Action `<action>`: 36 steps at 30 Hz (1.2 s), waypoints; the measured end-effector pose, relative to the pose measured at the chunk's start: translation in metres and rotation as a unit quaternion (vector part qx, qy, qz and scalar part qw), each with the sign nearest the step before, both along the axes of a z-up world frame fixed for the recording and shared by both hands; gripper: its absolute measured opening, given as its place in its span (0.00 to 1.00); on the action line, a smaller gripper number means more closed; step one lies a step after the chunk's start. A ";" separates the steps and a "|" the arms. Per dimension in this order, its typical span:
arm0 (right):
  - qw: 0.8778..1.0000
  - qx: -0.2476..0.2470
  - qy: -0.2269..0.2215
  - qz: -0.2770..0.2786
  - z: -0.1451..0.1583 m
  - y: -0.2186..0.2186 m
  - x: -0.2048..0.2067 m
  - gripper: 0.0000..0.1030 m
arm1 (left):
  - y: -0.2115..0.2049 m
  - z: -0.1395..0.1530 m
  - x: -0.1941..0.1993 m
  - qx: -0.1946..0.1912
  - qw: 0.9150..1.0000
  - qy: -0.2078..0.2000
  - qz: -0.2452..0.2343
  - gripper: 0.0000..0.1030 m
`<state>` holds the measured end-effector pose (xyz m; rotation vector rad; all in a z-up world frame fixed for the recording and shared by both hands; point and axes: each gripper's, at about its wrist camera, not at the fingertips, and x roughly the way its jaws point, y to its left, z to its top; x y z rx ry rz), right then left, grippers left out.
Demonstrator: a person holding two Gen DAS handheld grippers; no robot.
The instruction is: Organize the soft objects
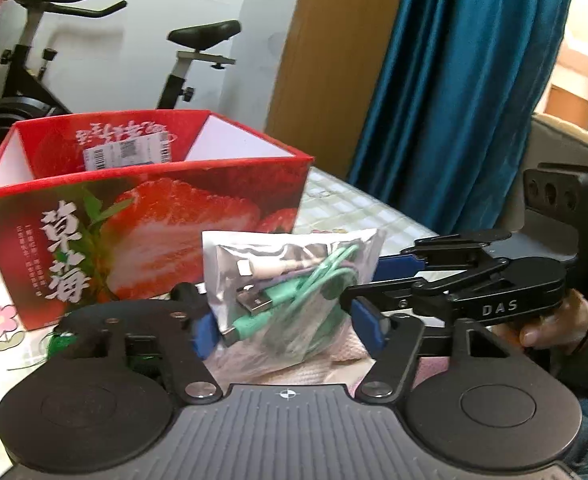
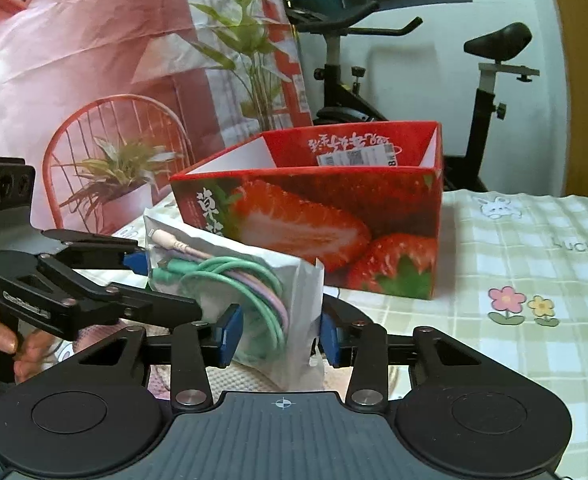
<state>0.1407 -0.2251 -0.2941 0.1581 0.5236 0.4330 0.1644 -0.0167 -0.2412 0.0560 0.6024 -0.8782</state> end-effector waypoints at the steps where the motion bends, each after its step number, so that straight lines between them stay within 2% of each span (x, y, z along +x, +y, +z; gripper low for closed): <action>1: 1.000 0.001 0.001 0.001 -0.001 0.002 0.001 0.37 | 0.001 -0.002 0.002 0.005 1.000 0.002 0.011 0.55; 2: 1.000 0.002 0.004 0.001 -0.003 0.003 0.003 0.37 | 0.004 -0.004 0.004 0.007 1.000 0.006 0.027 0.47; 5: 1.000 0.020 0.018 0.002 -0.011 0.005 0.010 0.34 | 0.017 -0.009 0.008 -0.023 0.997 0.038 0.058 0.45; 10: 0.999 0.049 0.020 0.007 -0.016 0.011 0.019 0.32 | 0.022 -0.016 0.002 -0.030 0.994 0.047 0.089 0.44; 12: 0.999 0.048 0.016 0.010 -0.016 0.014 0.018 0.26 | 0.025 -0.018 0.002 -0.032 0.993 0.054 0.103 0.44; 13: 0.999 0.045 0.011 0.008 -0.015 0.015 0.017 0.18 | 0.027 -0.018 0.002 -0.035 0.991 0.059 0.111 0.44; 14: 0.999 0.040 0.006 0.004 -0.015 0.016 0.016 0.15 | 0.028 -0.019 0.001 -0.038 0.990 0.063 0.120 0.45; 17: 0.999 0.038 0.004 -0.010 -0.015 0.016 0.014 0.12 | 0.035 -0.018 -0.005 -0.045 0.987 0.070 0.141 0.45; 23: 0.999 0.042 0.002 -0.018 -0.017 0.014 0.013 0.11 | 0.047 -0.019 -0.014 -0.062 0.982 0.080 0.157 0.44; 25: 0.999 0.044 0.003 -0.019 -0.018 0.013 0.011 0.11 | 0.049 -0.019 -0.015 -0.066 0.981 0.084 0.159 0.41; 31: 0.999 0.049 0.000 -0.024 -0.015 0.013 0.010 0.10 | 0.045 -0.013 -0.018 -0.064 0.982 0.065 0.166 0.36; 36: 0.998 0.058 -0.012 -0.028 -0.002 0.010 0.008 0.10 | 0.046 0.009 -0.019 -0.072 0.983 0.049 0.163 0.35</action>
